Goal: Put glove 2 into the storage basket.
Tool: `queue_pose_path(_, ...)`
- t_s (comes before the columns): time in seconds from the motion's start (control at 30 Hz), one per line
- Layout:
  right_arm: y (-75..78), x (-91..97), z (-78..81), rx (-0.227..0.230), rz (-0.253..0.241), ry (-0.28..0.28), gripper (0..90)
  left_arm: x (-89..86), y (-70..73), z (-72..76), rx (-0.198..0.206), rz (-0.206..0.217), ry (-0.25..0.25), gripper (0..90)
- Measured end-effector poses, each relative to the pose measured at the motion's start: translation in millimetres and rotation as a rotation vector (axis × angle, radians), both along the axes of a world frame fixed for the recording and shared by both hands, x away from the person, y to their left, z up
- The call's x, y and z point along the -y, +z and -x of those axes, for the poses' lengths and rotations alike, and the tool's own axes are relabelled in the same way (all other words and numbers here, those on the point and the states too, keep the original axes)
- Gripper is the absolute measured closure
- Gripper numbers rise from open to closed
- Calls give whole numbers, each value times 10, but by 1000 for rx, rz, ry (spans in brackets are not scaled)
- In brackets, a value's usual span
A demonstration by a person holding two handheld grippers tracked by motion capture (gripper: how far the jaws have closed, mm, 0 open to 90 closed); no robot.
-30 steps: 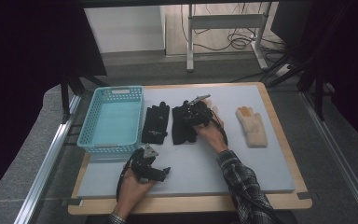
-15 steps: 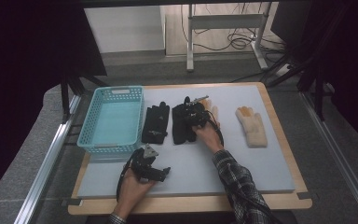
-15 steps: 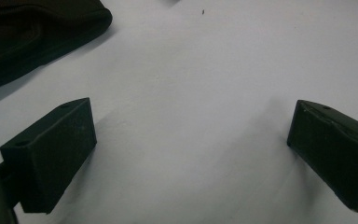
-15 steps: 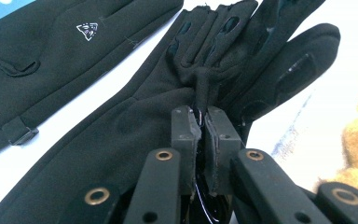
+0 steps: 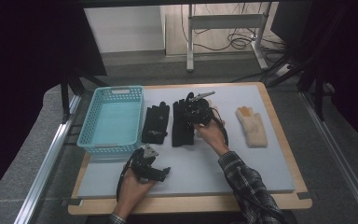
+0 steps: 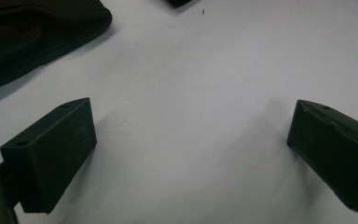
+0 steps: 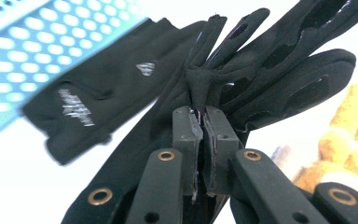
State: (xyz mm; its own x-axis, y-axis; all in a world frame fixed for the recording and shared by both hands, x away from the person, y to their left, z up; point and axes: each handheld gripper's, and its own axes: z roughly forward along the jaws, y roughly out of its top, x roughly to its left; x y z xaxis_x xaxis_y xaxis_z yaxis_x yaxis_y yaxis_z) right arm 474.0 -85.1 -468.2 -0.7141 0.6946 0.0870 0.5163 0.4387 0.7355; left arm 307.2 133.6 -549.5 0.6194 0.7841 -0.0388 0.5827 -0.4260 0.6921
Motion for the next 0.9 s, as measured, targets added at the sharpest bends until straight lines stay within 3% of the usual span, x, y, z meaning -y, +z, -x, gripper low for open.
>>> queue_pose_path(0.13, 237, 93, 240, 5, -51, 38, 837, 0, -2, -1, 2, 2, 0, 14)
queue_pose_path(0.2, 279, 114, 295, 4, -62, 42, 837, 0, -2, -1, 2, 2, 0, 14)
queue_pose_path(0.23, 345, 167, 412, 9, -78, 55, 837, 0, -2, -1, 2, 2, 0, 14)
queue_pose_path(0.27, 345, 167, 412, 9, -78, 55, 837, 0, -1, -1, 2, 2, 0, 14)
queue_pose_path(0.37, 374, 287, 676, -5, -99, 59, 835, 0, -1, -1, 2, 2, 0, 15)
queue_pose_path(0.4, 374, 287, 676, -5, -99, 59, 835, 0, 0, -1, 1, 1, 0, 15)
queue_pose_path(0.6, 140, 500, 1052, -61, -140, 53, 835, 2, -1, 0, 2, 4, 3, 15)
queue_pose_path(0.7, -61, 553, 1194, -98, -147, 70, 830, 1, -1, -1, 2, 4, 3, 15)
queue_pose_path(0.73, -206, 570, 1252, -118, -140, 79, 818, 1, -2, -1, 3, 4, 3, 15)
queue_pose_path(0.83, -321, 589, 1289, -124, -115, 86, 752, 0, 0, 0, 1, 2, 1, 15)
queue_pose_path(0.87, -347, 633, 1302, -90, -99, 84, 664, 0, -2, 0, 1, 4, 1, 15)
queue_pose_path(0.9, -327, 672, 1300, -67, -95, 71, 637, 1, -1, 0, 1, 4, 2, 15)
